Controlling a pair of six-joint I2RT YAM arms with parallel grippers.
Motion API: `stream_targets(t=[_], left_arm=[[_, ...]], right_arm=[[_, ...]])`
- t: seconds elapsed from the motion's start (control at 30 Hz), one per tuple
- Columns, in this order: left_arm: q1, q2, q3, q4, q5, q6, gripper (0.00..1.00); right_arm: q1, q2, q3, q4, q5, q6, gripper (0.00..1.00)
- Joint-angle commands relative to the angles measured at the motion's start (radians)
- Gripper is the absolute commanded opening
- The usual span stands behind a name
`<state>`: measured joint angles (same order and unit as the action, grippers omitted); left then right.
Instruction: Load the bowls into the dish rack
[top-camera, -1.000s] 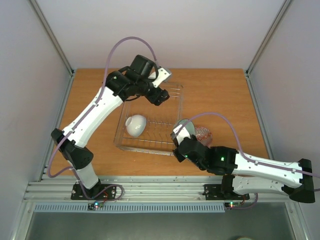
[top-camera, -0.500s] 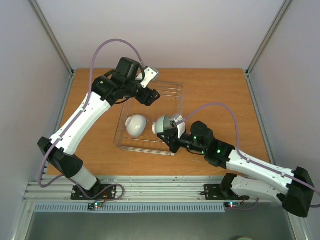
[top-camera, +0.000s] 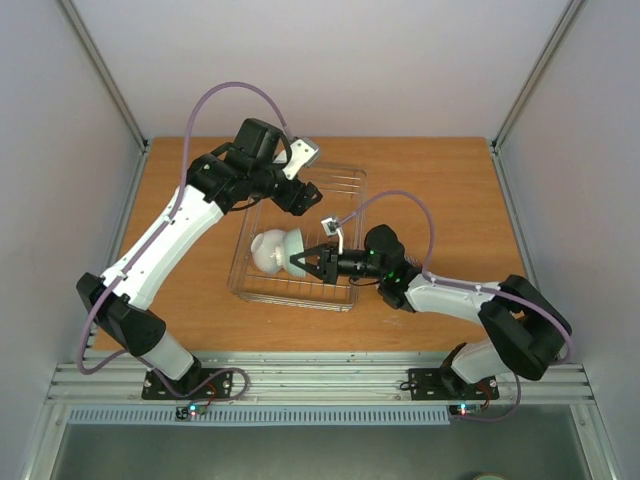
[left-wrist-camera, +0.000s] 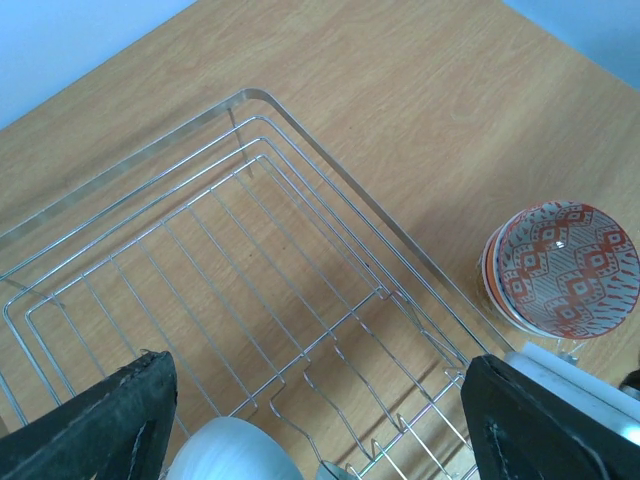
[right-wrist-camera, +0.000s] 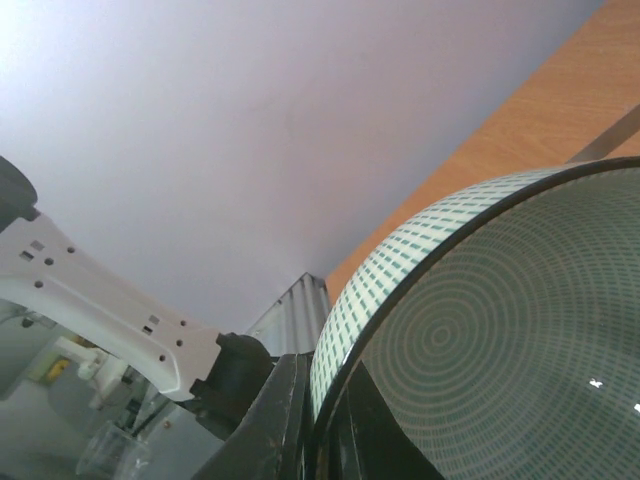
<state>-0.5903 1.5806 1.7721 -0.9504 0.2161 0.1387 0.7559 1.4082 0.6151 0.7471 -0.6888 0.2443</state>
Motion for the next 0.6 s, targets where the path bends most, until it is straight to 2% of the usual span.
stream_targets(t=[0.0, 0.23, 0.43, 0.57], left_arm=[[0.003, -0.023, -0.007, 0.045, 0.03, 0.002, 0.78], [0.003, -0.02, -0.019, 0.048, 0.028, 0.007, 0.78], [0.003, -0.019, -0.031, 0.053, 0.032, 0.007, 0.78], [0.003, -0.018, -0.036, 0.056, 0.039, 0.007, 0.78]], right_arm=[[-0.012, 0.043, -0.008, 0.288, -0.055, 0.075, 0.01], [-0.012, 0.074, -0.029, 0.278, 0.025, 0.022, 0.01], [-0.013, 0.044, -0.036, 0.183, 0.151, -0.025, 0.01], [-0.013, 0.053, -0.036, 0.177, 0.175, -0.036, 0.01]])
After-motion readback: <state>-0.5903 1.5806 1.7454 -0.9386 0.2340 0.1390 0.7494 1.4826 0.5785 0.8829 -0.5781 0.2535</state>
